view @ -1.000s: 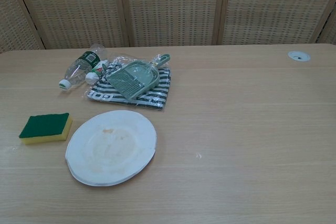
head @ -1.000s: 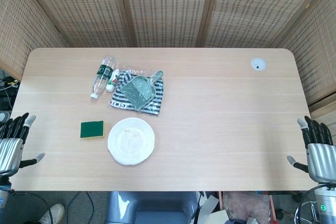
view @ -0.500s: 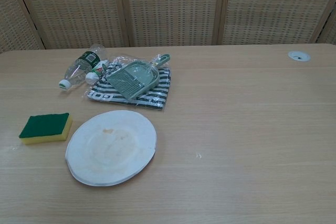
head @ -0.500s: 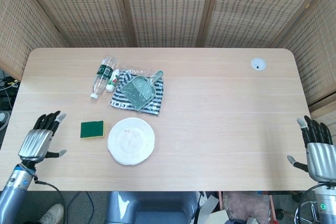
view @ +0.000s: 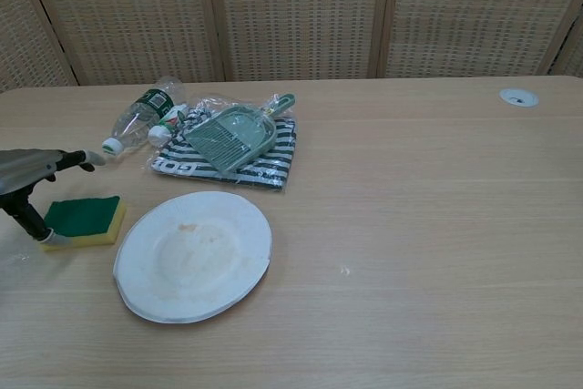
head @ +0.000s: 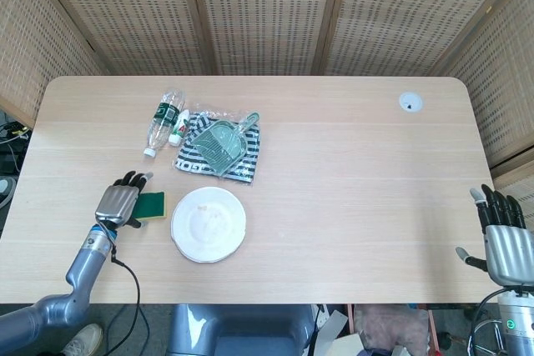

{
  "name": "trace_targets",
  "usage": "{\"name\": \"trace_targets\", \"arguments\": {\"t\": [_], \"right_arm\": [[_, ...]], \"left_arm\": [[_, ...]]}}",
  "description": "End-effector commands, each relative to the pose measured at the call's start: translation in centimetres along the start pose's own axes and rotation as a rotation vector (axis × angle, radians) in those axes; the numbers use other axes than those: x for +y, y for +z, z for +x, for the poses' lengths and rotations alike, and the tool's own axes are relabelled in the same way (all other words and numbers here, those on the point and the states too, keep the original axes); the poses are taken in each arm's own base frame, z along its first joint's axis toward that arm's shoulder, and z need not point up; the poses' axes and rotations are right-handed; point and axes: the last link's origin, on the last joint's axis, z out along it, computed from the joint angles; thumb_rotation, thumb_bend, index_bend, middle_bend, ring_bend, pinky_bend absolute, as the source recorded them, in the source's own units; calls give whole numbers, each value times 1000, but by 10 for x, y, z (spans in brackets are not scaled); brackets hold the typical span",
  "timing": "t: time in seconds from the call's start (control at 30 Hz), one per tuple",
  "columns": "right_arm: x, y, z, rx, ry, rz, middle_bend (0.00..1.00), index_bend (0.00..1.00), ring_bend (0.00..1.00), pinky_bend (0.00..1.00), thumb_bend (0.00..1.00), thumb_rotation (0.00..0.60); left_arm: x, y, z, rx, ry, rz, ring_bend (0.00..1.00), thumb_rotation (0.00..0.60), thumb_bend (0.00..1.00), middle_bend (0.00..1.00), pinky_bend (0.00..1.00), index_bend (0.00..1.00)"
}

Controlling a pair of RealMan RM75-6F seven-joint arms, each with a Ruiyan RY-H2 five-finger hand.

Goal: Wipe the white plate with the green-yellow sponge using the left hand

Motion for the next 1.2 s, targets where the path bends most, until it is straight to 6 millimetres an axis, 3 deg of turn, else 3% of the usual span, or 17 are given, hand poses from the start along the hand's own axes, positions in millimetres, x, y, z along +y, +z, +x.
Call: {"name": "trace_targets", "arguments": {"t": [0.03,0.43,0.93,1.2], "right_arm": [[0,0,0,-1,1,2,0,0,0,0,0,600],[1,1,1,2,9,-1,0,0,0,0,0,600],[3,2,1,-6,20,-4,0,0,0,0,0,600],[2,2,1,-7,20,-2,0,0,0,0,0,600]], "left_arm": [[4,2,-1,-2,5,-4,87,600,0,160,210,107],[26,16,0,-18,11,-21,160,600,0,261,231,232],[30,20,1,17,28,15,302,600,0,406,400,424],[35,12,18,88,-71,-17,356,600,2,457,474,482]]}}
